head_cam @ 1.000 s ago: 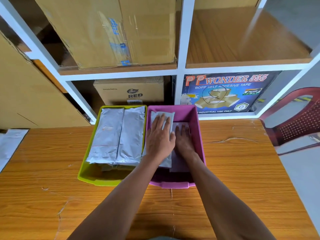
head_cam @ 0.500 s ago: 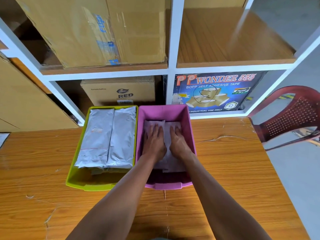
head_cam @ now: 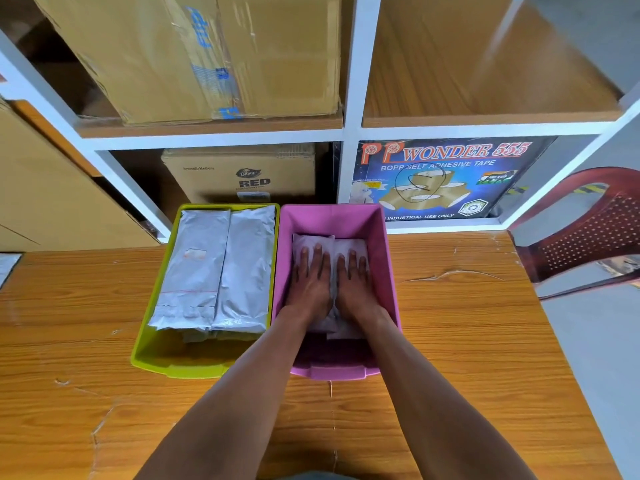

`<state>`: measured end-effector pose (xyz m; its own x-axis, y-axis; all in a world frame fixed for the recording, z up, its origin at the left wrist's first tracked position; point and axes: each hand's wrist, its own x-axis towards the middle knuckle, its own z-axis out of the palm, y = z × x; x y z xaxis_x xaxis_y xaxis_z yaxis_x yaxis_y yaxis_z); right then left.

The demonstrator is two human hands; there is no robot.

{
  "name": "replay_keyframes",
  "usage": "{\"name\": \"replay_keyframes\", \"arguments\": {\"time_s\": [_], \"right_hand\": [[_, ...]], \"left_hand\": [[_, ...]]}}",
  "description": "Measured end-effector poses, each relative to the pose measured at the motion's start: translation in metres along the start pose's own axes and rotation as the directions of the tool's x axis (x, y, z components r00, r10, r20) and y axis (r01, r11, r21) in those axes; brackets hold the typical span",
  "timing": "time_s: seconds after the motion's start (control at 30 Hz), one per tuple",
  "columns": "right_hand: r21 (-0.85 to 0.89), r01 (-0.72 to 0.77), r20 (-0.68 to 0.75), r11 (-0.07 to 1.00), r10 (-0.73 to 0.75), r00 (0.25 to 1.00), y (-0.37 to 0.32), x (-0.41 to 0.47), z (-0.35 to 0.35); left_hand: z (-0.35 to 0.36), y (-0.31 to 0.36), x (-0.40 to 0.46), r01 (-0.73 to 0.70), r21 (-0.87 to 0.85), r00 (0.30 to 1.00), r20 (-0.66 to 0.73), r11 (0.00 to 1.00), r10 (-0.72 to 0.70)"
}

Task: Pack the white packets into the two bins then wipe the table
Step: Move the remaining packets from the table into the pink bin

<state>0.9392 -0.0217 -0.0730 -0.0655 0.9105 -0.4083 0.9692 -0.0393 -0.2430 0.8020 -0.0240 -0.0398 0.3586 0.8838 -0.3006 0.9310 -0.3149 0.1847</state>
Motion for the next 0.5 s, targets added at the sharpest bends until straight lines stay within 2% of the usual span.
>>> {"name": "replay_keyframes", "arguments": {"time_s": [0.1, 0.2, 0.33, 0.5], "right_hand": [[-0.021, -0.008, 0.005, 1.000, 0.008, 1.000, -0.002, -0.001, -0.005], [-0.040, 0.002, -0.024, 0.999, -0.003, 1.000, -0.004, -0.007, -0.016], [-0.001, 0.088, -0.213, 0.996, -0.086, 0.973, -0.010, -0.032, -0.033], [0.110, 0.197, -0.456, 0.974, -0.127, 0.881, -0.019, -0.060, -0.055]], "left_hand": [[-0.010, 0.001, -0.001, 0.003, -0.010, 1.000, 0.028, 1.000, -0.003], [-0.023, 0.005, -0.009, -0.015, -0.042, 0.999, -0.029, 0.999, 0.014], [-0.033, 0.009, -0.029, -0.060, -0.139, 0.984, -0.175, 0.988, 0.035], [-0.051, 0.015, -0.068, -0.119, -0.157, 0.892, -0.450, 0.980, 0.036]]}}
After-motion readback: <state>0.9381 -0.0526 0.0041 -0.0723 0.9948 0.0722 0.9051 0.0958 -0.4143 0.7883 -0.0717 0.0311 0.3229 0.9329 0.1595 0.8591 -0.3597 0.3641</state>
